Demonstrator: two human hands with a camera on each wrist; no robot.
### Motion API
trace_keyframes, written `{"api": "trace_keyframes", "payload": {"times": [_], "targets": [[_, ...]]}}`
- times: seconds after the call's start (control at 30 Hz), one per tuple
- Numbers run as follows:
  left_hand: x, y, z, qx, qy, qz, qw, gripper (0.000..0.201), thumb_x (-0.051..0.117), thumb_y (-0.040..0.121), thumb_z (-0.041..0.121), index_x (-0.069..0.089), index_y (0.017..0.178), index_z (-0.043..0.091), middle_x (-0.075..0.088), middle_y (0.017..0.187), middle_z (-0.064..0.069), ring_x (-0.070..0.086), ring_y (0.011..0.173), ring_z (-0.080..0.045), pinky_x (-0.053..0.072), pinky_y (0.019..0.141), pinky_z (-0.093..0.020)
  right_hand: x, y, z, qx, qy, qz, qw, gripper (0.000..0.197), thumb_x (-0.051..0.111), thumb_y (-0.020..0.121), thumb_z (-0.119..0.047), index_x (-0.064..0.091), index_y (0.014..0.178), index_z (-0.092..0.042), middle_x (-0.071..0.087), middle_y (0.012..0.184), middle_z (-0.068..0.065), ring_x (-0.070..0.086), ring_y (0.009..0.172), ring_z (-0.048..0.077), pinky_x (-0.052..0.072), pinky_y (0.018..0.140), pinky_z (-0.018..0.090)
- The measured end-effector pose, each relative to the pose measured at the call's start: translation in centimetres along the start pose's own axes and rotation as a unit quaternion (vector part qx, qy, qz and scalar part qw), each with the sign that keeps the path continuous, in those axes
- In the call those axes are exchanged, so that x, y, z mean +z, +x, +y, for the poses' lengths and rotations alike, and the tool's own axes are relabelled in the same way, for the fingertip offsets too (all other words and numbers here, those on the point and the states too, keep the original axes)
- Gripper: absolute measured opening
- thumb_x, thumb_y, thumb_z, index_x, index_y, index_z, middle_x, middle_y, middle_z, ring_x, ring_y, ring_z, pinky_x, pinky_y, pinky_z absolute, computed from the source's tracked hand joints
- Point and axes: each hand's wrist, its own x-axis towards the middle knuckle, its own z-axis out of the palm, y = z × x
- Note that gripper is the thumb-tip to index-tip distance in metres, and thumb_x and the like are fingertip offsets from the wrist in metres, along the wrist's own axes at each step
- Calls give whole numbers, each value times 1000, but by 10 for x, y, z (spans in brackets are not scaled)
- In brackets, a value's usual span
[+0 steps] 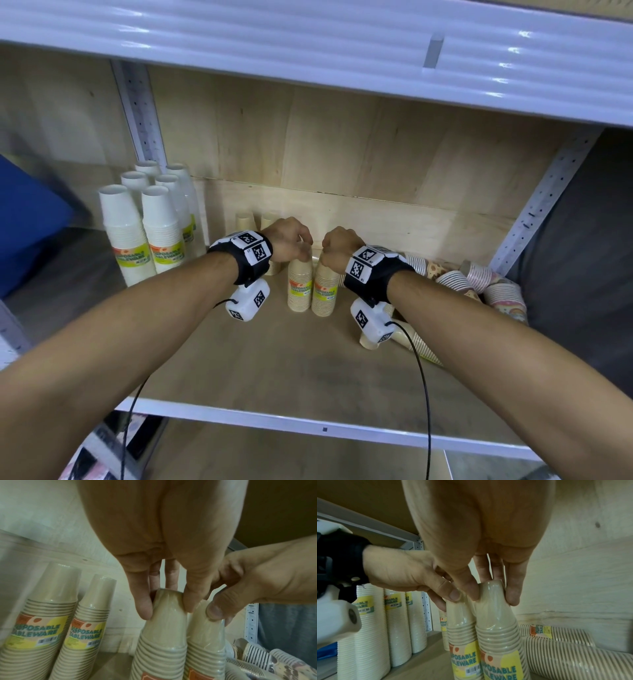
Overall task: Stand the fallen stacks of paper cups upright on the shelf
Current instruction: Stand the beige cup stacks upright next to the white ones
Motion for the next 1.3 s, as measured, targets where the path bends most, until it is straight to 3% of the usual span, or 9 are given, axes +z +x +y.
{"api": "trace_keyframes", "payload": {"times": [0.1,0.2,0.3,0.43,0.53,0.67,0.77,0.87,1.3], "targets": [[-4,-1,1,-3,6,0,1000,36,73,83,27,69,117,16,61,111,0,59,101,-17,47,79,-26,-3,1,-2,1,2,-11,1000,32,64,75,-13,66,106,-6,66,107,9,64,91,24,55,69,29],[-12,-3,1,-17,14,-3,1000,36,75,82,24,69,117,18,61,109,3,59,101,-16,48,78,-25,-9,5,-6,-9,1,-14,1000,38,65,73,-11,68,110,-2,69,108,12,67,96,26,57,80,36],[-23,-4,-3,-29,18,-4,999,37,76,81,19,69,117,18,65,114,0,63,100,-16,53,77,-26,-15,7,-16,-23,9,-9,1000,35,66,75,-12,69,108,-2,68,107,11,66,96,25,53,72,28],[-38,-9,-13,-57,24,16,998,37,76,80,16,68,115,20,64,113,0,63,91,-16,52,72,-24,-17,11,-34,-40,7,-11,999,10,64,78,-7,68,82,1,61,81,8,58,74,21,33,49,18],[-45,-13,-24,-78,31,44,995,37,75,81,12,68,116,18,63,114,-1,60,101,-18,48,74,-24,-13,18,-47,-54,5,-9,998,14,63,77,-5,57,64,-6,52,68,3,51,67,20,29,46,20],[-49,-17,-40,-95,29,70,993,36,71,82,6,68,117,14,65,116,-5,60,100,-20,45,75,-22,-3,27,-63,-71,8,-10,997,19,61,78,-4,52,62,-9,48,67,3,47,67,21,27,44,20],[-49,-18,-50,-108,24,76,991,35,67,84,5,68,118,14,66,116,-5,61,104,-21,46,78,-22,5,33,-72,-85,13,-13,996,4,63,78,-5,64,77,-1,61,79,9,58,74,26,35,50,20],[-49,-18,-59,-113,21,83,990,33,64,85,4,69,116,15,65,115,-4,60,100,-19,45,76,-23,14,38,-79,-96,19,-13,995,16,65,79,-7,71,93,-1,69,97,14,66,90,29,42,62,23],[-49,-6,-83,-107,62,85,989,24,63,86,2,74,99,19,67,103,-1,60,90,-17,43,70,-23,29,61,-93,-118,49,-6,992,21,66,81,-11,69,101,-8,68,104,11,66,95,31,55,78,32]]}}
